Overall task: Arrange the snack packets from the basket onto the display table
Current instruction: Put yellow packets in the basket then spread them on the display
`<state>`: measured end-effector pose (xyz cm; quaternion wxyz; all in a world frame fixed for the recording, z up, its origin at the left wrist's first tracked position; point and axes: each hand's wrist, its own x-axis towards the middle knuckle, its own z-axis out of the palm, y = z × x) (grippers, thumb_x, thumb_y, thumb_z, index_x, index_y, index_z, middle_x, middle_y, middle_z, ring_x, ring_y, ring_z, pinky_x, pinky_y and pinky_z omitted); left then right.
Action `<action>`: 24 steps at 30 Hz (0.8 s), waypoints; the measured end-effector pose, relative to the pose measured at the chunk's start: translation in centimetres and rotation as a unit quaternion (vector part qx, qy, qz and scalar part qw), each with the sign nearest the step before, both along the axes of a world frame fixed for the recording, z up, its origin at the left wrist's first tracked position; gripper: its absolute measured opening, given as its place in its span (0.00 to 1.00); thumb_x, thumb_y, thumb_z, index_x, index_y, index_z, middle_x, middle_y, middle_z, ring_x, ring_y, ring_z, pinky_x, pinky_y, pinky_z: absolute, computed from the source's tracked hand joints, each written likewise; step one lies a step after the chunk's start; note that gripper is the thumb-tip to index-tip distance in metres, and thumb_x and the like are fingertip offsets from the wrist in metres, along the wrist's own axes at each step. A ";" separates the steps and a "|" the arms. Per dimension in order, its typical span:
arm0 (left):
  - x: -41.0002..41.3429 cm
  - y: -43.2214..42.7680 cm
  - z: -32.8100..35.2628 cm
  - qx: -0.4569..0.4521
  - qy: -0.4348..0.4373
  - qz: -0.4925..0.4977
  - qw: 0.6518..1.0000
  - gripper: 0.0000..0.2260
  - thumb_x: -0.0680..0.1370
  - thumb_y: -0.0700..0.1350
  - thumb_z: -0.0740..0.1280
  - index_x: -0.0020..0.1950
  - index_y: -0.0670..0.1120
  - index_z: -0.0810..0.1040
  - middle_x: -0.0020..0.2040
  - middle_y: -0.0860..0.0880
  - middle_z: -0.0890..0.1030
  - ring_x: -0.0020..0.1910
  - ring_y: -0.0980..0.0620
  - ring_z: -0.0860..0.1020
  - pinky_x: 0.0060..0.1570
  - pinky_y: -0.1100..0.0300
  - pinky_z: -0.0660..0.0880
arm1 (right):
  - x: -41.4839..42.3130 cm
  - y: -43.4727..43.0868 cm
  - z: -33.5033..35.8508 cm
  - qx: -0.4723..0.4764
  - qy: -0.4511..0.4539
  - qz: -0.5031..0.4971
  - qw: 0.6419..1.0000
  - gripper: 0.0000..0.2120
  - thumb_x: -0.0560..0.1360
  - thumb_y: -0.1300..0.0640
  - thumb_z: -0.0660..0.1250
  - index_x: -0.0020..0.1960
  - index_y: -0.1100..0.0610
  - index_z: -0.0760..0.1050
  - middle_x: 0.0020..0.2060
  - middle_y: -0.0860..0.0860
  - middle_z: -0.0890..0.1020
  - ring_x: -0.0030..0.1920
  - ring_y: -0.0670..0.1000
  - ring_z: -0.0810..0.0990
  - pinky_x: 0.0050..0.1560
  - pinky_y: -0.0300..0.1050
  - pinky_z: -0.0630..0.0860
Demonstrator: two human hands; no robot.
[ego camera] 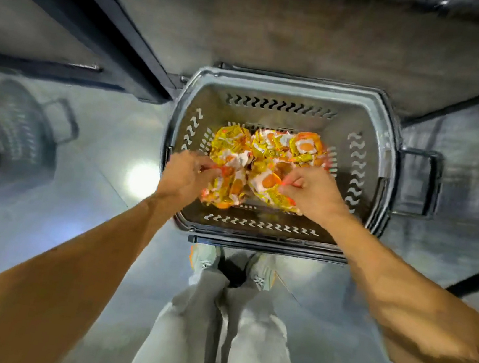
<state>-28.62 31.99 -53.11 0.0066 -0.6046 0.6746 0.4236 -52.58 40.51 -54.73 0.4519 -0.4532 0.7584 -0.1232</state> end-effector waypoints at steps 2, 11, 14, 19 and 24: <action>0.3 0.3 5.2 -0.015 0.016 -0.029 0.999 0.08 0.77 0.46 0.71 0.46 0.43 0.86 0.41 0.47 0.83 0.39 0.51 0.78 0.40 0.59 0.71 | -0.5 0.2 4.8 -0.018 0.000 -0.024 1.000 0.10 0.71 0.58 0.76 0.35 0.47 0.79 0.38 0.52 0.85 0.43 0.51 0.83 0.49 0.49 0.79; 2.1 -0.5 29.1 -0.093 0.126 0.010 0.988 0.06 0.75 0.44 0.73 0.41 0.43 0.85 0.37 0.49 0.82 0.38 0.54 0.79 0.43 0.56 0.74 | -0.9 -0.3 30.4 -0.177 0.033 -0.098 0.979 0.06 0.71 0.60 0.76 0.39 0.53 0.80 0.31 0.50 0.80 0.34 0.48 0.75 0.37 0.35 0.70; 2.5 -1.7 36.9 -0.167 0.146 -0.011 0.975 0.04 0.75 0.43 0.73 0.41 0.44 0.86 0.36 0.53 0.80 0.38 0.63 0.77 0.39 0.66 0.71 | -0.4 -0.9 38.4 -0.239 0.061 -0.107 0.963 0.08 0.72 0.59 0.75 0.38 0.50 0.78 0.30 0.43 0.78 0.33 0.40 0.75 0.39 0.35 0.71; 3.4 -3.3 46.7 -0.235 0.188 -0.013 0.954 0.04 0.75 0.44 0.74 0.45 0.45 0.86 0.39 0.51 0.83 0.38 0.56 0.80 0.41 0.60 0.75 | 0.9 -1.0 48.4 -0.314 0.086 -0.107 0.939 0.04 0.74 0.56 0.73 0.41 0.52 0.80 0.33 0.41 0.79 0.36 0.39 0.77 0.39 0.39 0.71; 4.1 -4.6 53.5 -0.261 0.215 0.000 0.941 0.07 0.76 0.47 0.72 0.45 0.44 0.85 0.36 0.50 0.83 0.31 0.58 0.78 0.33 0.69 0.72 | 1.7 -2.3 55.1 -0.363 0.098 -0.114 0.920 0.07 0.75 0.55 0.73 0.39 0.52 0.77 0.31 0.43 0.77 0.34 0.39 0.74 0.35 0.35 0.67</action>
